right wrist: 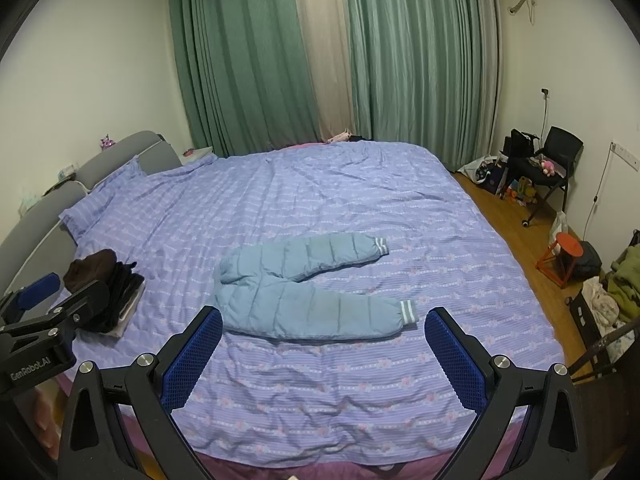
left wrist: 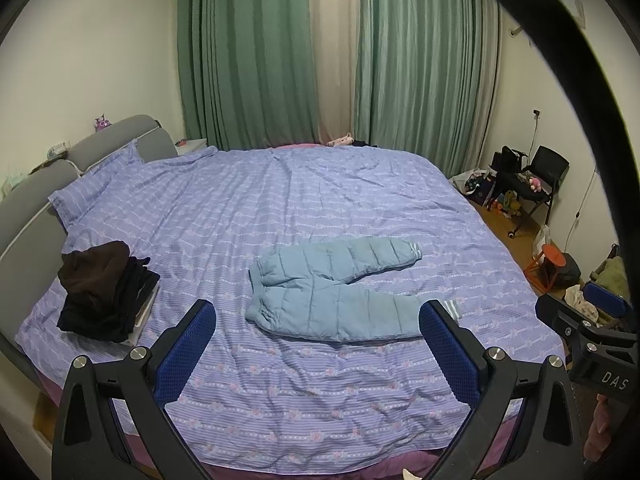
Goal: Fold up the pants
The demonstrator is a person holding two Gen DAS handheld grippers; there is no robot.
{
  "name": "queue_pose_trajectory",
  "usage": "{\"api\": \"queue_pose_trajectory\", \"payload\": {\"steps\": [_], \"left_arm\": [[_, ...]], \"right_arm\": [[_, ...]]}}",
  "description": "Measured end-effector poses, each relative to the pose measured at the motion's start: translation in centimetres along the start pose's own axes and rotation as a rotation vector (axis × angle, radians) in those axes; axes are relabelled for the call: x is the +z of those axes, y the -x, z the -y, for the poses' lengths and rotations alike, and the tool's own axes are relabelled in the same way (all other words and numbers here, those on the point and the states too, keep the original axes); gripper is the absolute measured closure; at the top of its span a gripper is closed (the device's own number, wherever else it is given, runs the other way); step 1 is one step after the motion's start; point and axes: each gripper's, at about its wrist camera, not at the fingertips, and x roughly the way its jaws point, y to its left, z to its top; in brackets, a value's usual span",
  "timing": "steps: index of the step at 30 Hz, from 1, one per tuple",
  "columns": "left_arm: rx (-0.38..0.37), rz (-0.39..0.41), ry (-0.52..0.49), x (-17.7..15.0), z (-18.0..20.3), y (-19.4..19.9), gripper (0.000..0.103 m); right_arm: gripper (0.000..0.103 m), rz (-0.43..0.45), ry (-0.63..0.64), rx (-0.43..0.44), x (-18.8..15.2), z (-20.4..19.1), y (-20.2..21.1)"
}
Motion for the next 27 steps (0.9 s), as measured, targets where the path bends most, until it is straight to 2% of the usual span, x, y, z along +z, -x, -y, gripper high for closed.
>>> {"api": "queue_pose_trajectory", "payload": {"steps": [19,27], "left_arm": [[-0.014,0.003,0.003,0.5,-0.6,-0.4,0.000],[-0.023,-0.001,-0.002,0.7,-1.7,-1.0,0.000]], "right_arm": [[0.001,-0.002,-0.001,-0.005,0.1,-0.3,-0.2],[0.001,-0.013,-0.009,-0.021,-0.3,-1.8,-0.7]]}}
